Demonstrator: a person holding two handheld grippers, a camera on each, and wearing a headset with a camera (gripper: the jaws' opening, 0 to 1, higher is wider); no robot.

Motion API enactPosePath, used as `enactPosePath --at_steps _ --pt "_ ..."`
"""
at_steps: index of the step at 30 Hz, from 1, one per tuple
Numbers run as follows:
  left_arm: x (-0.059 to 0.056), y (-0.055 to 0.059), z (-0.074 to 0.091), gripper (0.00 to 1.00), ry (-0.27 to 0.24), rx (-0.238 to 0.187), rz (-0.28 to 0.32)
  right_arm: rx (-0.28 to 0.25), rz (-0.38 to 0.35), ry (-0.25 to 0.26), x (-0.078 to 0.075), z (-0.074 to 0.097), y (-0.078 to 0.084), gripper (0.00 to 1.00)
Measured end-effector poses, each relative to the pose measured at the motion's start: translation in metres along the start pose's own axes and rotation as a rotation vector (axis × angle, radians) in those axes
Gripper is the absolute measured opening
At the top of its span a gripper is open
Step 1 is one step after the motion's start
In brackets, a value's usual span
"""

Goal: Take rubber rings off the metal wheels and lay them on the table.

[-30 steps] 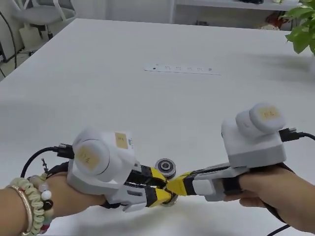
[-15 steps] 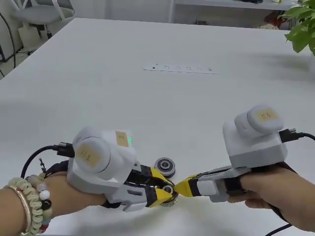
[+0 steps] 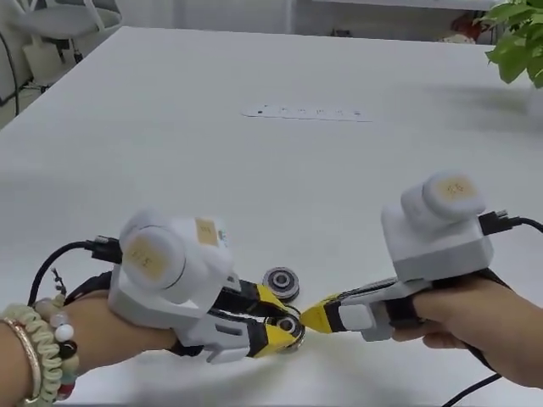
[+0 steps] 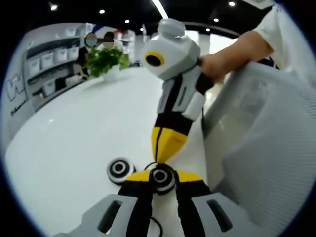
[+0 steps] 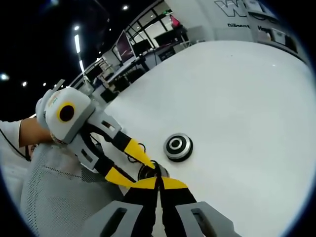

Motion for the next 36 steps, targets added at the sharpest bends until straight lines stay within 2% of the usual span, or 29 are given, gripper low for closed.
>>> enactPosePath --at_steps 4,6,9,13,16,18,21,24,27,31,33,36 --pt "-0.007 -0.01 0.004 0.26 0.041 -0.031 -0.016 0.005 0.007 0.003 0.0 0.0 0.0 0.0" --pt "-0.009 -0.018 0.008 0.3 0.048 -0.058 -0.028 0.005 0.012 0.007 0.0 0.001 -0.001 0.0" --pt "-0.011 -0.028 0.014 0.38 0.06 -0.076 -0.033 0.001 0.016 0.009 0.001 0.004 -0.003 0.0" --pt "-0.011 -0.041 0.024 0.45 0.069 -0.097 -0.057 -0.003 0.018 0.004 0.002 0.007 -0.003 0.0" --pt "-0.008 -0.048 0.034 0.5 0.078 -0.095 -0.04 -0.009 0.024 -0.002 0.004 0.009 -0.004 0.0" --pt "-0.005 -0.051 0.044 0.54 0.063 -0.113 -0.039 -0.022 0.027 -0.004 0.006 0.011 -0.006 0.0" --pt "0.001 -0.05 0.059 0.56 0.032 -0.1 -0.053 -0.041 0.019 -0.009 0.005 0.014 -0.006 0.0" --pt "0.01 -0.05 0.078 0.58 -0.022 -0.093 -0.07 -0.063 0.013 -0.008 0.005 0.019 -0.007 0.0" --pt "0.016 -0.05 0.094 0.62 -0.072 -0.108 -0.05 -0.085 0.007 -0.007 0.005 0.024 -0.008 0.0" --pt "0.02 -0.043 0.114 0.66 -0.145 -0.086 -0.05 -0.121 0.0 -0.008 0.006 0.03 -0.011 0.0" --pt "0.02 -0.039 0.121 0.68 -0.193 -0.1 -0.009 -0.136 -0.012 -0.015 0.006 0.033 -0.011 0.0" --pt "0.016 -0.03 0.131 0.71 -0.219 -0.117 0.058 -0.156 -0.018 -0.01 0.006 0.036 -0.012 0.0"
Point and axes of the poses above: the centre of the closed fingertips' face, and the gripper's own axes: z roughly backward along the fingers, x roughly to its left, y roughly out of its underside, the point moved 9 cm from there along z, roughly backward along the fingers, and after that the axes turned 11 degrees about -y, right-handed, at the moved point
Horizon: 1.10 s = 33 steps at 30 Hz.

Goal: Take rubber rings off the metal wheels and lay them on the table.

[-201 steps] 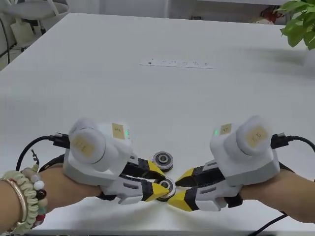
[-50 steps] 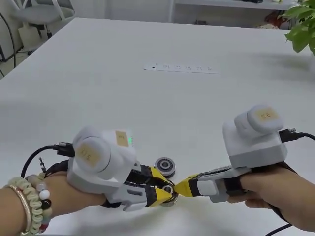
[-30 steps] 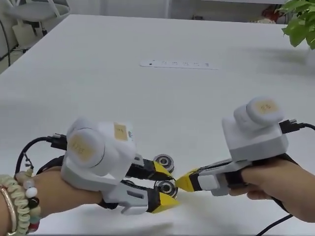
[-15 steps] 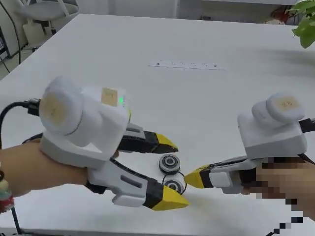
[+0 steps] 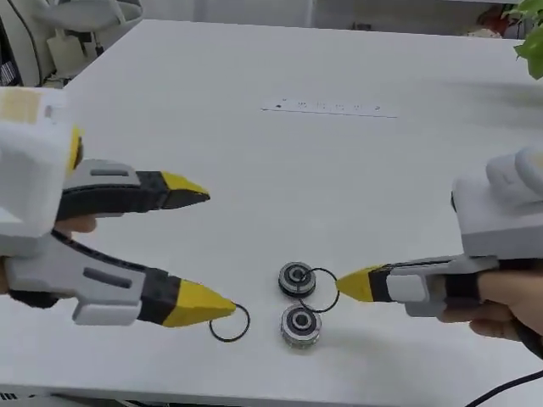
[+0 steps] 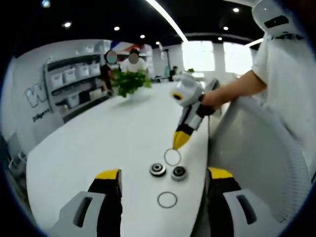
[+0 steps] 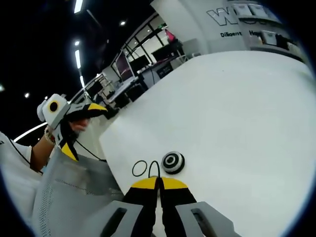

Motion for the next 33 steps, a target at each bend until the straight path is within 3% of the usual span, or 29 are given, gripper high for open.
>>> enactPosePath --at_steps 6,8,12,15,20,27,33 --pt "-0.003 0.022 0.015 0.77 -0.054 0.045 0.012 -0.038 -0.028 0.001 -0.003 0.006 -0.001 0.0" --pt "-0.004 0.029 0.019 0.77 -0.066 0.058 0.041 -0.044 -0.031 0.003 -0.003 0.007 -0.001 0.0" --pt "-0.007 0.038 0.022 0.79 -0.089 0.046 0.103 -0.07 -0.04 0.003 -0.003 0.01 -0.003 0.0" --pt "-0.008 0.043 0.021 0.79 -0.105 0.051 0.111 -0.092 -0.051 0.005 -0.003 0.012 -0.005 0.0" --pt "-0.006 0.047 0.021 0.79 -0.127 0.071 0.104 -0.137 -0.057 0.009 -0.001 0.017 -0.013 0.0" --pt "-0.005 0.049 0.022 0.79 -0.137 0.061 0.142 -0.226 -0.072 -0.02 0.006 0.021 -0.031 0.0" --pt "-0.004 0.049 0.022 0.79 -0.136 0.052 0.16 -0.239 -0.021 -0.036 0.019 0.018 -0.047 0.0"
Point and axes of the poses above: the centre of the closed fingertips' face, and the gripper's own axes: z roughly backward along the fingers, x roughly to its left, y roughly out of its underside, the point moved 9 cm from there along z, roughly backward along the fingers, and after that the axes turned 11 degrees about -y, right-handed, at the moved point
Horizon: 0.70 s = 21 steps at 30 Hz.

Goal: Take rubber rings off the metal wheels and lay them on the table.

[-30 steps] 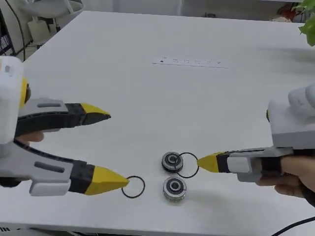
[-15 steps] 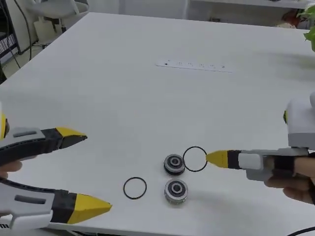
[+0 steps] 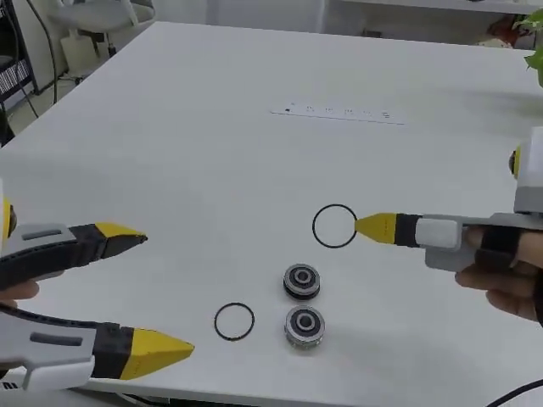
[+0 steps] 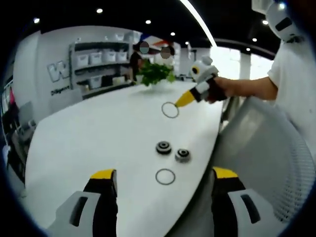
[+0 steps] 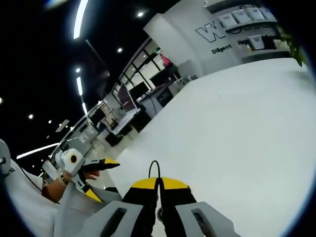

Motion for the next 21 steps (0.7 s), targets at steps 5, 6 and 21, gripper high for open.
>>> enactPosePath --at_steps 5,6,21 --pt "0.0 0.0 0.0 0.78 -0.007 -0.002 -0.002 0.019 0.046 -0.021 0.01 -0.009 -0.008 0.0" --pt "0.001 0.0 0.0 0.78 -0.008 -0.003 -0.001 0.023 0.056 -0.022 0.011 -0.01 -0.01 0.0" --pt "0.001 0.003 0.001 0.78 -0.032 0.013 -0.015 0.066 0.086 -0.117 0.026 -0.061 -0.025 0.0"
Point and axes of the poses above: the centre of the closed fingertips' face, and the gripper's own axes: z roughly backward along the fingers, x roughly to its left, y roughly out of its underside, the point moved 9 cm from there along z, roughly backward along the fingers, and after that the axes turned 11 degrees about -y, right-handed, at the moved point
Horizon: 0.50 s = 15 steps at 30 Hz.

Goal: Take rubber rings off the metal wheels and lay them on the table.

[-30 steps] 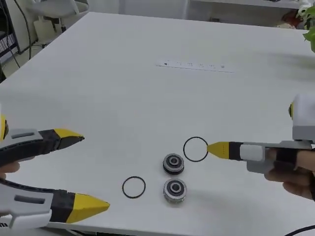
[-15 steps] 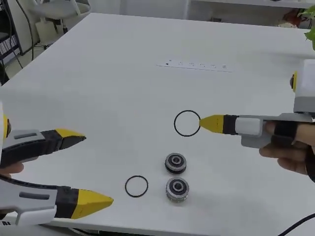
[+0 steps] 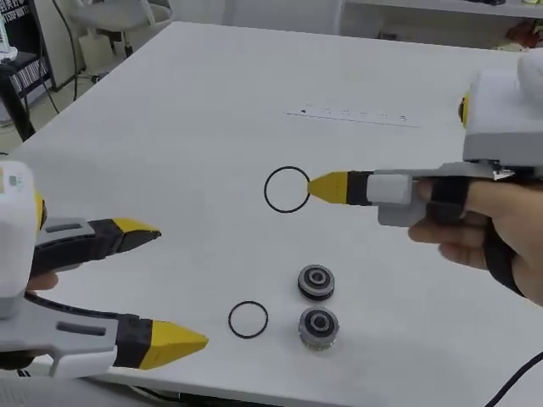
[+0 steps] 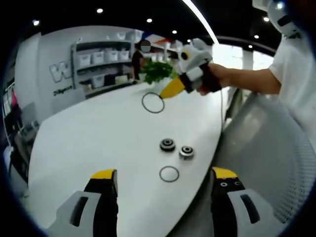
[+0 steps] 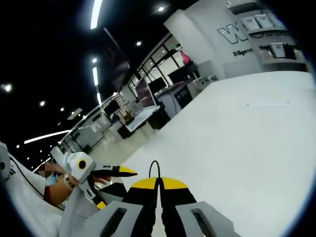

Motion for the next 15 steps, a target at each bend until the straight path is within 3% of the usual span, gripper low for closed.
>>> enactPosePath --at_steps 5,12,15 --pt "0.0 0.001 0.0 0.78 -0.001 0.011 -0.001 0.037 -0.004 -0.011 -0.003 -0.012 0.008 0.0" --pt "0.0 0.003 0.0 0.78 -0.004 0.021 -0.006 0.103 -0.081 -0.025 -0.012 -0.019 0.041 0.0" --pt "0.0 0.004 0.0 0.77 -0.005 0.031 -0.007 0.156 -0.129 -0.033 -0.016 -0.021 0.055 0.0"
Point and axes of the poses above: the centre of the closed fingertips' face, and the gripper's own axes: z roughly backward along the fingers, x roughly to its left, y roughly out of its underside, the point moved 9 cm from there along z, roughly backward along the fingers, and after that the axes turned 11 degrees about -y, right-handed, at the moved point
